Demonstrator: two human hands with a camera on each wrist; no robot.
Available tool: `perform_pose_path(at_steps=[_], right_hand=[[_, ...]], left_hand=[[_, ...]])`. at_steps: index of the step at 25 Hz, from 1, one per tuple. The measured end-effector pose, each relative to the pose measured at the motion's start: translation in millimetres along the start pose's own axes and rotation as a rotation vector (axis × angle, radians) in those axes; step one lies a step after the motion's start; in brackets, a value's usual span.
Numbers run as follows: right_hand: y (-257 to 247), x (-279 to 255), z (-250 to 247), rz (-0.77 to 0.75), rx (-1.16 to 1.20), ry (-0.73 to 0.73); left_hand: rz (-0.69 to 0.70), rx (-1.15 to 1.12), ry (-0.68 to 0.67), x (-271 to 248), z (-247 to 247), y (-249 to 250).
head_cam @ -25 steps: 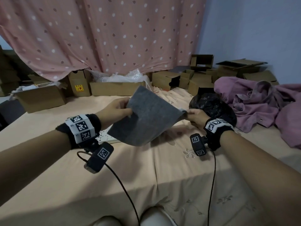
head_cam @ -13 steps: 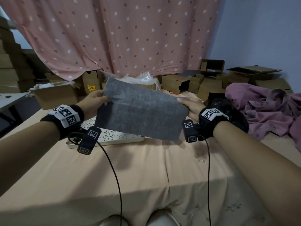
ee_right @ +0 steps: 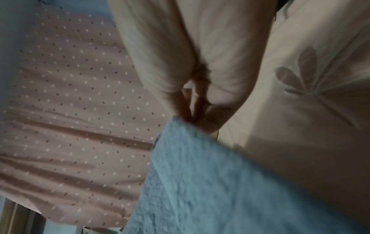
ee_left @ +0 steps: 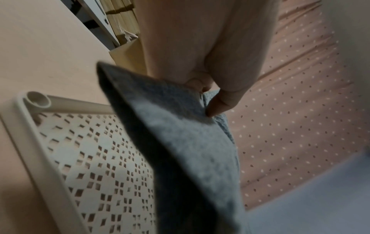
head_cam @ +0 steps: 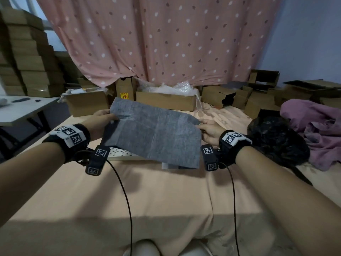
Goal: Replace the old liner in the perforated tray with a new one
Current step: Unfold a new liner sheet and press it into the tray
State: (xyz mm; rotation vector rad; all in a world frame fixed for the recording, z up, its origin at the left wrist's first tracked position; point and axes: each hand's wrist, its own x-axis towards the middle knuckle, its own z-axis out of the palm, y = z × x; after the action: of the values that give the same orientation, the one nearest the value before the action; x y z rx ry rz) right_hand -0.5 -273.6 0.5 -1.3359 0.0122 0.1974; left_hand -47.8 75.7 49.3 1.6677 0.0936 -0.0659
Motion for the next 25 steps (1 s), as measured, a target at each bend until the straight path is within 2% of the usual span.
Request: perform_pose_path(at_steps=[6,10,12,14,15,17,22,25], right_hand=[[4.6,30.4,16.5,0.049,-0.153,0.101],[8.3,56.8,6.2,0.071,-0.372,0.256],[17.2,50.5,-1.9,0.121,-0.292,0.301],[30.4,34.4,-4.8,0.297,-0.192,0.211],[35.7,24.4,-4.9,0.375,-0.213,0.124],[46.0,16.0,-7.9,0.433,-0.318,0.016],[65.5,31.8,2.4,0.308,-0.379,0.170],[72.9,46.8,2.1,0.221,-0.716,0.241]], left_hand=[[-0.077,0.011,-0.013,10.1,-15.2,-8.0],[-0.158,0.058,-0.021,16.3,-12.7,-20.5],[-0.201,0.095,-0.033,19.2,-7.9,-30.9],[-0.220,0.104,-0.023,23.2,-3.6,-41.2],[-0.224,0.105,-0.007,25.3,-2.7,-45.7],[-0.237,0.106,0.008,29.7,-1.5,-54.2],[-0.307,0.042,-0.028,34.8,-1.7,-63.7],[-0.234,0.163,0.058,40.2,0.2,-71.6]])
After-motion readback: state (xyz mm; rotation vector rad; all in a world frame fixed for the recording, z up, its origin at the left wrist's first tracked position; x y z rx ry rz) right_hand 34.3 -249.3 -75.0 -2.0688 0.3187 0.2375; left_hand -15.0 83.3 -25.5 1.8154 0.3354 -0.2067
